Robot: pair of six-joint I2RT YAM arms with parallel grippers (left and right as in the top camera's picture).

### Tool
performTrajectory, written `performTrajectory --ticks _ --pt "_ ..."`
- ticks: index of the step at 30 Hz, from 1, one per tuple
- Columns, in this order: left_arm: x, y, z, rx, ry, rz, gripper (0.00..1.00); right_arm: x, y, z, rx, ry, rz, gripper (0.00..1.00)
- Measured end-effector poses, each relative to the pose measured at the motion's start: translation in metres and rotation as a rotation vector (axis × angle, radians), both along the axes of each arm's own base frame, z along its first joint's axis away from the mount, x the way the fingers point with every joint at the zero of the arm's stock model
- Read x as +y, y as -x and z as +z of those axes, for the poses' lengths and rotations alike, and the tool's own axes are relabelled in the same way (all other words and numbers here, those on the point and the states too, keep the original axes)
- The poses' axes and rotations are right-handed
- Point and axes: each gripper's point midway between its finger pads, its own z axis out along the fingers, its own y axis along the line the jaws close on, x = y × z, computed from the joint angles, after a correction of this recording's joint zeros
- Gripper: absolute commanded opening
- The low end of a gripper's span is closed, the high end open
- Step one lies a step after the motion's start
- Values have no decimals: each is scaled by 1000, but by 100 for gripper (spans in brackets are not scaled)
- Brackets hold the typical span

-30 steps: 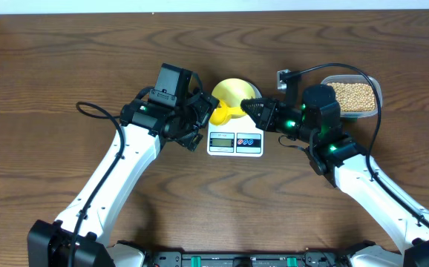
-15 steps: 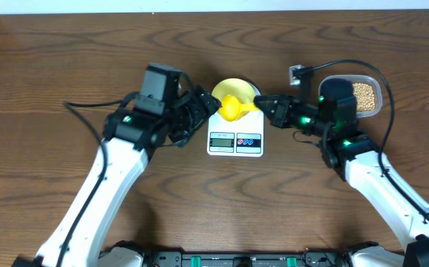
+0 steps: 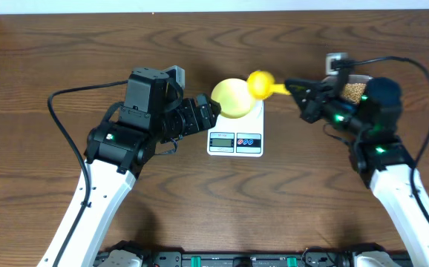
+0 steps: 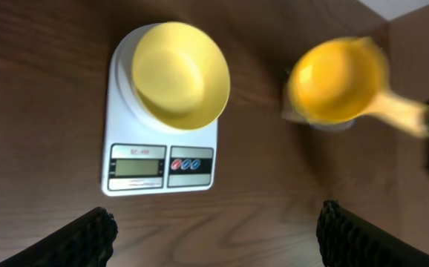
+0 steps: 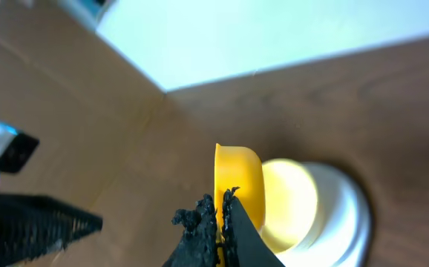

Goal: Scoop item into bowl and weigh 50g on scale
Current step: 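Open the left gripper and pull the scoop right with the right gripper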

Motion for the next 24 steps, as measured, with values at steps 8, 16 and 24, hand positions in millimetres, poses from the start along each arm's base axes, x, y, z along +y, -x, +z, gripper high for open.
performTrajectory --ticks 8,16,24 --pt "4 13 -13 -40 -132 -167 88 -34 -8 19 -83 35 -128 1" --pt "23 20 -52 44 -314 -250 88 -43 -9 12 -53 52 -158 1" --pt "39 14 -84 117 -455 -258 88 -43 -9 7 -33 54 -159 1"
